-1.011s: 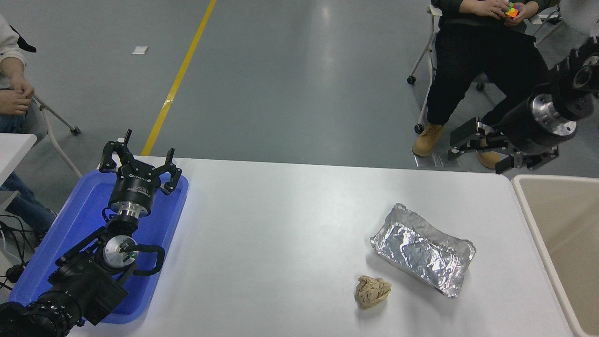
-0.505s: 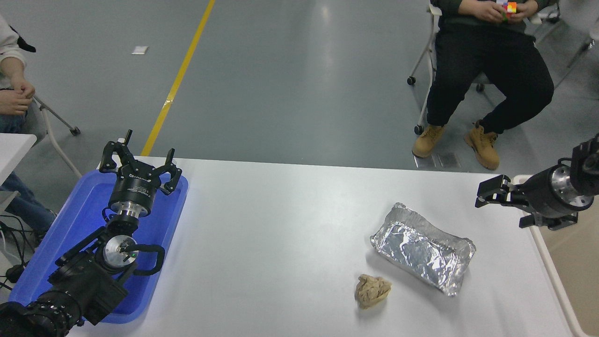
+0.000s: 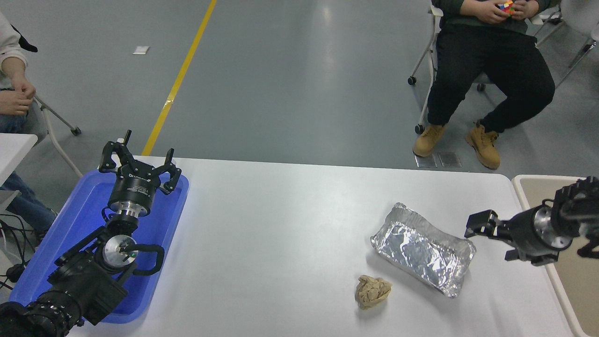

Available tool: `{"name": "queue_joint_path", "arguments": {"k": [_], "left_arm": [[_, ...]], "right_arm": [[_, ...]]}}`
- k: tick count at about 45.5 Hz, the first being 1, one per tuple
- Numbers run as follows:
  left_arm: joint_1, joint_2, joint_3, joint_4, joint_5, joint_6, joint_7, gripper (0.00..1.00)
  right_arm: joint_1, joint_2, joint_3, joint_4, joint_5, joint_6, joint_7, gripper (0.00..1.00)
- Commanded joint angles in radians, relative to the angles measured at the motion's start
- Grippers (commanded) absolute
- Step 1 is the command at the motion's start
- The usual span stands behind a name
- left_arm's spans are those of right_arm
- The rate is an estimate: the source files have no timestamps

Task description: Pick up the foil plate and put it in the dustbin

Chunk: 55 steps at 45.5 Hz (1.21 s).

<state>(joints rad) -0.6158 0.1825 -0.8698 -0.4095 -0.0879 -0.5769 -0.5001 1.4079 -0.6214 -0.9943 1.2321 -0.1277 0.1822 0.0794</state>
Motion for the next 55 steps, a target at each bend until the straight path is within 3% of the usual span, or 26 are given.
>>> {"name": "queue_joint_path", "arguments": {"k": [1, 20, 44, 46, 52, 54, 55], "left_arm": [[-0.001, 0.0, 0.0, 0.0, 0.0, 0.0, 0.0, 1.0], [0.001, 0.0, 0.0, 0.0, 0.0, 0.0, 0.0, 1.0], [0.001, 0.0, 0.0, 0.0, -0.001, 0.0, 0.0, 1.0], [0.001, 0.0, 0.0, 0.0, 0.0, 0.0, 0.0, 1.0], [-0.001, 0.0, 0.0, 0.0, 0.0, 0.0, 0.0, 1.0], [0.001, 0.0, 0.0, 0.0, 0.0, 0.0, 0.0, 1.0], [-0.001, 0.0, 0.0, 0.0, 0.0, 0.0, 0.0, 1.0]], "right_arm": [[-0.113, 0.002, 0.068, -0.006, -0.006, -0.09, 0.002, 0.99], [-0.22, 0.016, 0.134, -0.023, -0.007, -0.211, 0.005, 0.95], [-0.325, 0.117, 0.154, -0.128, -0.001, -0.345, 0.005, 0.87], [-0.332, 0.124, 0.154, -0.132, -0.001, -0.349, 0.005, 0.82], [-0.348, 0.135, 0.152, -0.134, -0.003, -0.356, 0.006, 0.53], [-0.349, 0.135, 0.152, -0.134, -0.003, -0.356, 0.006, 0.43], [-0.349, 0.135, 0.152, -0.134, -0.004, -0.356, 0.006, 0.33]]}}
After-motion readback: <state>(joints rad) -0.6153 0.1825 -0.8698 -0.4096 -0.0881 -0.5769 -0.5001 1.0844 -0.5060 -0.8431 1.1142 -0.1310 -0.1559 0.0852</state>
